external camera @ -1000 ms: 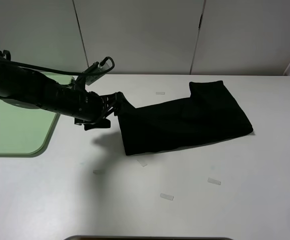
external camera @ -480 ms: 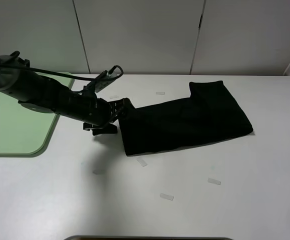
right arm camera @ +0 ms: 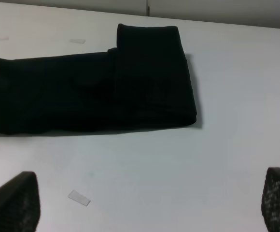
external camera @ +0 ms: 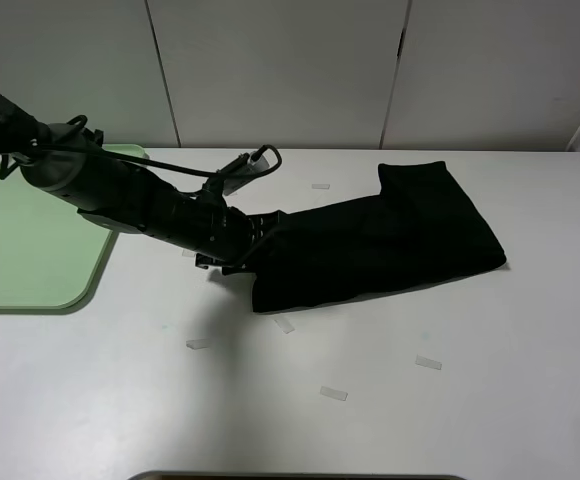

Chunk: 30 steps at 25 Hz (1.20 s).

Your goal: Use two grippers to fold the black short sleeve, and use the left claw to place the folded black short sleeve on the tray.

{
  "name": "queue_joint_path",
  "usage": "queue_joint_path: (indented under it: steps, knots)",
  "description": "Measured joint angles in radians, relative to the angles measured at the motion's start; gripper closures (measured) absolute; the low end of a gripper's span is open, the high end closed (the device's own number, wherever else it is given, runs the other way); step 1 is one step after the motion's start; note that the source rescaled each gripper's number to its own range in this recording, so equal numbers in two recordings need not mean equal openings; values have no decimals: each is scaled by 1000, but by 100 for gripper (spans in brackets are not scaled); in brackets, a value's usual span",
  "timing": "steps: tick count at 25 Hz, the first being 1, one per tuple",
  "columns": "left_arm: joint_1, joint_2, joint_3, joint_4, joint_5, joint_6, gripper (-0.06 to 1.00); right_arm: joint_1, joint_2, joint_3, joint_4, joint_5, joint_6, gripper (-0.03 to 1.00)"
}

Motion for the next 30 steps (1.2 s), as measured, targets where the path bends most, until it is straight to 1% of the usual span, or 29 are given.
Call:
queue_joint_path:
  steps: [3,4,7,9,12,13,15,18,21,24,25,26,28,30]
  knots:
    - [-1,4,0,0,-9,-3,81,0,0,0,-1,0,0,-3]
    - [-1,4,0,0,-8,-3,85,0,0,0,-1,0,0,-3]
    - [6,4,0,9,9,-8,86,0,0,0,-1,0,0,-3]
    - [22,-6,5,57,28,-32,86,0,0,0,-1,0,0,-3]
    - [60,-45,9,195,54,-121,88,0,0,0,-1,0,0,-3]
    - [79,-60,9,260,58,-154,88,0,0,0,-1,0,0,-3]
    - [116,-101,9,398,67,-252,89,0,0,0,-1,0,0,-3]
    - [174,-155,10,646,86,-415,89,0,0,0,-1,0,0,-3]
    - [231,-202,10,876,126,-579,89,0,0,0,-1,0,0,-3]
    - [272,-247,10,1060,181,-706,90,0,0,0,-1,0,0,-3]
    - [280,-265,10,1104,191,-739,90,0,0,0,-1,0,0,-3]
    - [284,-286,10,1129,198,-764,90,0,0,0,-1,0,0,-3]
    - [285,-330,10,1150,202,-786,90,0,0,0,-1,0,0,-3]
    - [277,-380,10,1152,200,-793,90,0,0,0,-1,0,0,-3]
